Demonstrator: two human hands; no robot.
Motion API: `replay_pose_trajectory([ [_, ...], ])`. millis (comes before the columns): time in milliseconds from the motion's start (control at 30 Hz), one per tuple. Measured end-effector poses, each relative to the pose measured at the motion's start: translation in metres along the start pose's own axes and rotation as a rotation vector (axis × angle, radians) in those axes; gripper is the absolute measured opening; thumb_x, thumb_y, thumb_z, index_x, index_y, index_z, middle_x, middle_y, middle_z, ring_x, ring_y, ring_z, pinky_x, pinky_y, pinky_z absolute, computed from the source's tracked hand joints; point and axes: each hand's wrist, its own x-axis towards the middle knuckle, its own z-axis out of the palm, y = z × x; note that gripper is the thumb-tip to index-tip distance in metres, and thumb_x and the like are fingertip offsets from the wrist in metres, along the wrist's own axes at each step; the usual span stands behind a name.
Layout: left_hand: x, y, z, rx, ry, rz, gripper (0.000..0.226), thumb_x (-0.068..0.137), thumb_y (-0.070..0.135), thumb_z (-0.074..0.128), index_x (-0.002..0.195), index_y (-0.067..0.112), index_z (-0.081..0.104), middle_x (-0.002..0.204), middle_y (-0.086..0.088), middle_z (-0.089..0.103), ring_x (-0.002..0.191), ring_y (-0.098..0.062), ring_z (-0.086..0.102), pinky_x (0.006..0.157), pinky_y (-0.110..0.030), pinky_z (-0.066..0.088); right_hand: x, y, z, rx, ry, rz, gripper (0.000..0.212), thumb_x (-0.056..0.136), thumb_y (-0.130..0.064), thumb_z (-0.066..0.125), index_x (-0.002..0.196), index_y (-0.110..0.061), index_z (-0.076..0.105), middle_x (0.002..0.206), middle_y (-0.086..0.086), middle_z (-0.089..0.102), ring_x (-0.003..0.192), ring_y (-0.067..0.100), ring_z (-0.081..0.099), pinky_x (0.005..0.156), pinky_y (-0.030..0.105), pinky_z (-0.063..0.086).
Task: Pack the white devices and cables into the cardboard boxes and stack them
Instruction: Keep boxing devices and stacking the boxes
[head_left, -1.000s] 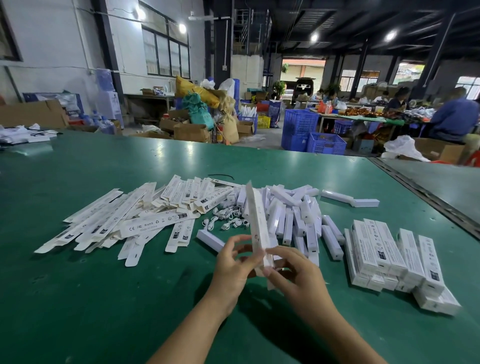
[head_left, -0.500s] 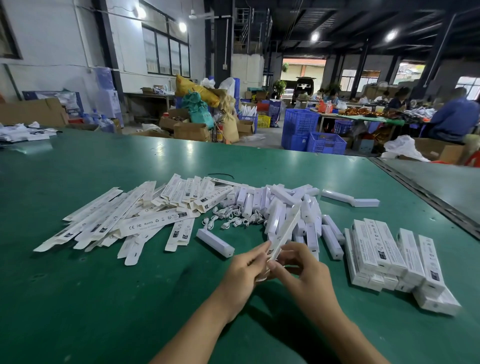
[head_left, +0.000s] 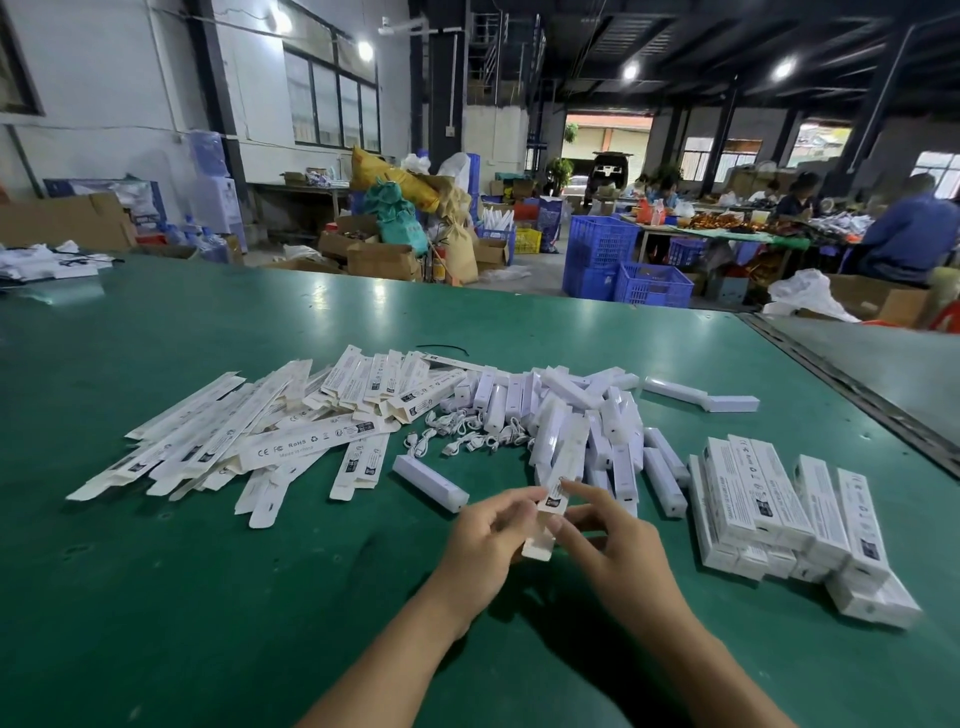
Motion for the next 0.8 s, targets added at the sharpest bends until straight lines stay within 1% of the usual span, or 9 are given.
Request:
replay_pose_trajectory([
  [100,0.0,-0.001,0.0,-0.051,-0.056,-0.059,0.039,0.105,0.007,0.042,0.113,0.029,0.073,0.088,0.013,0.074,0.089,-0.006,0.07,0.08,-0.024,0.055,0.0,-0.001,-0.002,-0.055,0.012,-0.01,0.038,0.087,-0.027,0.073,0.123,-0.023,0.064,0.082,-0.01,0.072,0.079,0.0,0.068,0.077,0.012,0.051],
  [167,-0.001,0.0,-0.001,-0.009,-0.07,-0.055,0.05,0.101,-0.006,0.042,0.114,0.031,0.073,0.11,0.017,0.072,0.106,-0.003,0.067,0.086,-0.023,0.054,0.0,-0.001,-0.004,-0.123,0.038,-0.042,0.038,0.085,-0.023,0.075,0.123,-0.021,0.066,0.081,-0.011,0.071,0.08,0.001,0.068,0.082,0.014,0.052],
  [233,-0.001,0.0,-0.001,0.117,-0.064,0.006,0.053,0.098,-0.007,0.047,0.121,0.035,0.07,0.129,0.015,0.066,0.124,-0.005,0.058,0.102,-0.027,0.048,0.0,-0.002,-0.005,-0.177,0.04,-0.079,0.04,0.085,-0.023,0.075,0.124,-0.021,0.067,0.084,-0.011,0.071,0.083,0.002,0.068,0.085,0.017,0.053],
  [333,-0.001,-0.002,-0.002,0.2,-0.082,0.078,0.057,0.094,-0.008,0.055,0.121,0.041,0.065,0.128,0.014,0.066,0.118,-0.004,0.062,0.102,-0.021,0.047,0.0,-0.002,-0.006,-0.239,0.008,-0.138,0.041,0.086,-0.026,0.074,0.126,-0.025,0.065,0.087,-0.009,0.073,0.084,0.006,0.068,0.085,0.028,0.055],
  [400,-0.001,-0.003,-0.002,0.214,-0.068,0.106,0.06,0.092,-0.009,0.06,0.117,0.045,0.062,0.129,0.018,0.061,0.115,-0.001,0.062,0.1,-0.019,0.049,0.001,0.0,-0.006,-0.253,-0.015,-0.147,0.043,0.088,-0.028,0.071,0.13,-0.027,0.062,0.09,-0.01,0.071,0.085,0.006,0.067,0.084,0.03,0.055],
  [533,0.0,-0.007,-0.003,0.234,-0.027,0.121,0.055,0.086,0.002,0.074,0.116,0.046,0.062,0.135,0.018,0.055,0.115,-0.008,0.063,0.102,-0.027,0.051,0.003,0.004,-0.006,-0.25,-0.107,-0.129,0.048,0.094,-0.037,0.061,0.14,-0.033,0.048,0.098,-0.017,0.063,0.09,-0.002,0.061,0.083,0.013,0.047],
  [600,0.001,-0.007,-0.005,0.236,-0.017,0.109,0.052,0.081,0.007,0.081,0.12,0.038,0.066,0.137,0.021,0.053,0.112,-0.008,0.065,0.099,-0.027,0.053,0.003,0.004,-0.006,-0.264,-0.163,-0.128,0.049,0.095,-0.037,0.059,0.142,-0.034,0.043,0.098,-0.019,0.06,0.089,-0.005,0.058,0.08,0.008,0.043],
  [700,0.001,-0.006,-0.006,0.256,0.013,0.11,0.048,0.077,0.013,0.085,0.12,0.028,0.07,0.134,0.026,0.054,0.104,-0.005,0.068,0.093,-0.024,0.055,0.003,0.007,-0.006,-0.251,-0.188,-0.149,0.047,0.094,-0.025,0.065,0.139,-0.027,0.053,0.089,-0.015,0.063,0.083,0.002,0.061,0.078,0.015,0.048],
  [800,0.0,-0.004,-0.007,0.222,0.052,0.134,0.039,0.077,0.019,0.085,0.109,0.037,0.072,0.131,0.025,0.059,0.097,-0.005,0.07,0.089,-0.027,0.057,0.003,0.009,-0.003,-0.205,-0.123,-0.154,0.039,0.089,-0.021,0.071,0.127,-0.025,0.065,0.07,-0.014,0.067,0.069,0.006,0.062,0.068,0.016,0.049],
])
